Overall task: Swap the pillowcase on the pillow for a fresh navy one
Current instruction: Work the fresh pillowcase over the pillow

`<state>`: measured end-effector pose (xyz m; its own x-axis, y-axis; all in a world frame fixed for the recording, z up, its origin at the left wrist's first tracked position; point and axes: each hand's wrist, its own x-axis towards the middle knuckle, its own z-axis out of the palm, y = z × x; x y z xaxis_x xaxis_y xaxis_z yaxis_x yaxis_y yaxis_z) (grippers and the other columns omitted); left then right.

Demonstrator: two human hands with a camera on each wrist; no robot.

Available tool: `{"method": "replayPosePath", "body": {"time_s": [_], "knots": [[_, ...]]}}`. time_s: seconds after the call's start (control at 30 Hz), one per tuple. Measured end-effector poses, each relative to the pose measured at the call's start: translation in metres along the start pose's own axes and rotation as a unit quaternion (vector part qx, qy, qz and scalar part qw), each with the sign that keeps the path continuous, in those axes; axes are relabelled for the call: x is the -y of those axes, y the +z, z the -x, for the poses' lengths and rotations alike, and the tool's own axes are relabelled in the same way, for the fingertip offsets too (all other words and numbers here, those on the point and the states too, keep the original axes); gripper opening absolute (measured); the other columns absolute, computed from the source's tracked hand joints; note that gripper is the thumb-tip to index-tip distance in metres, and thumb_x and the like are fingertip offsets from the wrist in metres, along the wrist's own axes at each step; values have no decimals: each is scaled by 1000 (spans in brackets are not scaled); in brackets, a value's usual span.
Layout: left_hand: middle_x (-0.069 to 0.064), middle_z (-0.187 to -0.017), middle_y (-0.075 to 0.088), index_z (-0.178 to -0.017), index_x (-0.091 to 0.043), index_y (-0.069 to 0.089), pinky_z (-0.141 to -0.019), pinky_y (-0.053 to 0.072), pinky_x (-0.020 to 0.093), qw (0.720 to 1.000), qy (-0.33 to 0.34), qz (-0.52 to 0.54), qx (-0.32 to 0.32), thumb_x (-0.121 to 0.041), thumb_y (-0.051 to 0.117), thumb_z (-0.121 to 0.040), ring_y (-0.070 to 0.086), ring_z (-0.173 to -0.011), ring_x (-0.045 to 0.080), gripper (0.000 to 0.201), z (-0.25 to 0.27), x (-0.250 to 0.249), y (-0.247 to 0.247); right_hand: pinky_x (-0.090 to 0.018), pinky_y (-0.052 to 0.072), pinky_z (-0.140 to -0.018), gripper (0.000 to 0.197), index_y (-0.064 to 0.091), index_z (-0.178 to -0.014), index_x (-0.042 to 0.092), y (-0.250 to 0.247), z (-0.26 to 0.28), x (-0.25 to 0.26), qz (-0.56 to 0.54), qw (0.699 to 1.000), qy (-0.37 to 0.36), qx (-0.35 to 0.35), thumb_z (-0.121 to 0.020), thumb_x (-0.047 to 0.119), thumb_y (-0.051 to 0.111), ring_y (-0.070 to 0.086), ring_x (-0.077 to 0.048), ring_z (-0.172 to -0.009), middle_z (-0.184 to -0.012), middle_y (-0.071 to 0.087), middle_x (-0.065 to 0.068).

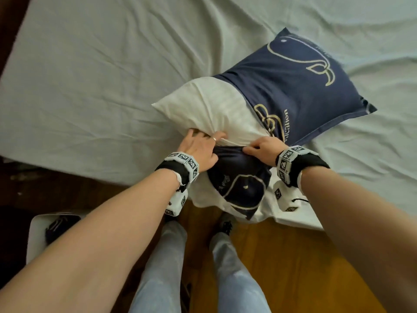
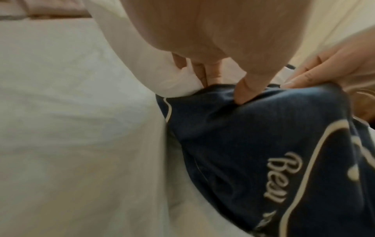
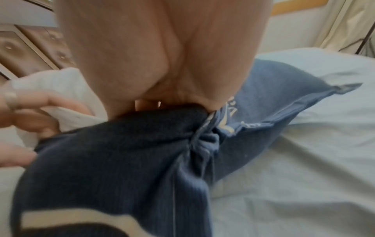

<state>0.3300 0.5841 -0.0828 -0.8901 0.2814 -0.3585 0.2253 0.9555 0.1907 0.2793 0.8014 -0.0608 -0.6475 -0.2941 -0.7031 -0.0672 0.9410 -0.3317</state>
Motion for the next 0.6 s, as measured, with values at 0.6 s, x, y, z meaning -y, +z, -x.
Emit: {"method": "replayPosePath", "body": {"time_s": [0.6], "knots": [[0, -105, 68, -132, -39, 35, -85, 52, 39, 981, -15, 146, 128, -21, 52, -81, 65, -94, 26, 56, -4, -118, 18, -34, 48, -81, 29, 50, -122, 37, 50, 52, -81, -82, 990, 78, -88, -93, 38, 53, 64, -30, -96, -98, 64, -3]]}}
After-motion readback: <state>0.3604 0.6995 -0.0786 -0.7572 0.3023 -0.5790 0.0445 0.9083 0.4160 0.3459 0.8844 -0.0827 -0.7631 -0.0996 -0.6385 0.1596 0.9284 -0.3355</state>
